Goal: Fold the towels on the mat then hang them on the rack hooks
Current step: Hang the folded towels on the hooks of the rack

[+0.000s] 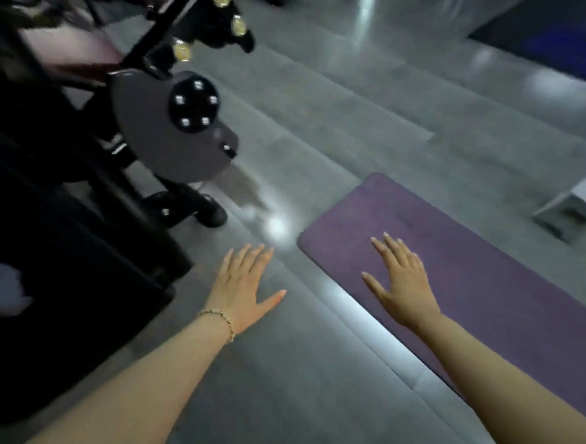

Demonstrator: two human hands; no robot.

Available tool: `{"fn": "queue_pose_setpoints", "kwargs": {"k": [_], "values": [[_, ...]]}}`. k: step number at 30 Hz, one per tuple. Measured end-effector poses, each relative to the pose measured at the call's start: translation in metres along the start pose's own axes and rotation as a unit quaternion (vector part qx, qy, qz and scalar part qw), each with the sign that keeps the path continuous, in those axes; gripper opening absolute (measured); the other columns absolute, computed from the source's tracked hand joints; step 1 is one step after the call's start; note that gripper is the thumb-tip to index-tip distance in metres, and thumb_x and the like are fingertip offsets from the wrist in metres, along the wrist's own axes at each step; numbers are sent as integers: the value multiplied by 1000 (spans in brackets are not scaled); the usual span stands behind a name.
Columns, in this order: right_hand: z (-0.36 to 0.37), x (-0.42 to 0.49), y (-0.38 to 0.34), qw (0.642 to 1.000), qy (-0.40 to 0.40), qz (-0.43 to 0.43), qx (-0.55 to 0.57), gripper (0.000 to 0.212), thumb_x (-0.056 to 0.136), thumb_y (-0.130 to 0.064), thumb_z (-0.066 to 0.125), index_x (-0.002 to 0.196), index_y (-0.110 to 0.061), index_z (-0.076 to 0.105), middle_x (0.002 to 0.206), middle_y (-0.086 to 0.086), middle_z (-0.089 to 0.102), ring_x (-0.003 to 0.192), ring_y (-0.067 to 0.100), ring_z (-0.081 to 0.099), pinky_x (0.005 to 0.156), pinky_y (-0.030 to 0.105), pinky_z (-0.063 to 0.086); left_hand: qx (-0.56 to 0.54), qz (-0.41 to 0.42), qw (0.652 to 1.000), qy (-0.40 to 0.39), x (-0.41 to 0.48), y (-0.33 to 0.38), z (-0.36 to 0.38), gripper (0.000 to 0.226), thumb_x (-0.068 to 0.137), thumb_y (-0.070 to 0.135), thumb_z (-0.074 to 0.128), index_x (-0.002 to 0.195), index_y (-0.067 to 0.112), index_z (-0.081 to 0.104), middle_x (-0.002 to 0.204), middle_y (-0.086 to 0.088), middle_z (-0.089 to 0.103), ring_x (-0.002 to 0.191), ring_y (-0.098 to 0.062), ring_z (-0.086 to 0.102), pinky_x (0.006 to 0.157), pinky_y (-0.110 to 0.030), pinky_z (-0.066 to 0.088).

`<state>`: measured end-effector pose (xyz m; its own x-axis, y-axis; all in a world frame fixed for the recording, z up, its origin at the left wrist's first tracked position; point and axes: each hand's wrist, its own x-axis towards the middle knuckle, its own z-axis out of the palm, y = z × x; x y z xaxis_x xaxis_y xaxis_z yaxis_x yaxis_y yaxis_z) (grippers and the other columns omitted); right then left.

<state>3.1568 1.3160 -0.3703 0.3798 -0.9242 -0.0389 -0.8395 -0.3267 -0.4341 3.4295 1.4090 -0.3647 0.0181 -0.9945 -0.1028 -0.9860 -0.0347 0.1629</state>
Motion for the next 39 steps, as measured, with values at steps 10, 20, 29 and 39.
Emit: {"fn": "queue_pose_setpoints", "kwargs": {"k": [10, 20, 29, 39], "values": [[-140, -160, 369, 950, -8, 311, 3, 67, 94, -48, 48, 151, -26, 19, 159, -5, 15, 147, 17, 11, 119, 37, 5, -3, 186, 976, -113, 161, 416, 73, 102, 64, 72, -10, 150, 23, 14, 155, 5, 24, 145, -15, 12, 118, -35, -2], [-163, -295, 562, 839, 39, 538, 63, 64, 94, -48, 48, 149, -24, 26, 157, -5, 22, 144, 17, 23, 118, 36, 14, 14, 361, 910, -205, 213, 686, 170, 67, 94, 59, 28, 149, 21, 21, 152, 6, 28, 142, -14, 19, 120, -35, 3], [-29, -377, 629, 725, 81, 672, 123, 65, 93, -47, 51, 148, -22, 28, 157, -3, 23, 143, 18, 25, 116, 34, 20, 120, 516, 802, -276, 215, 763, 333, 67, 95, 57, 29, 149, 19, 19, 154, 3, 25, 142, -15, 20, 119, -35, 7], [132, -388, 750, 696, 110, 691, 163, 67, 95, -53, 42, 152, -26, 18, 160, -6, 9, 147, 15, 9, 118, 34, 14, 29, 446, 824, -347, 198, 827, 557, 67, 94, 56, 37, 147, 16, 25, 152, 1, 29, 139, -19, 29, 111, -32, 25]]}}
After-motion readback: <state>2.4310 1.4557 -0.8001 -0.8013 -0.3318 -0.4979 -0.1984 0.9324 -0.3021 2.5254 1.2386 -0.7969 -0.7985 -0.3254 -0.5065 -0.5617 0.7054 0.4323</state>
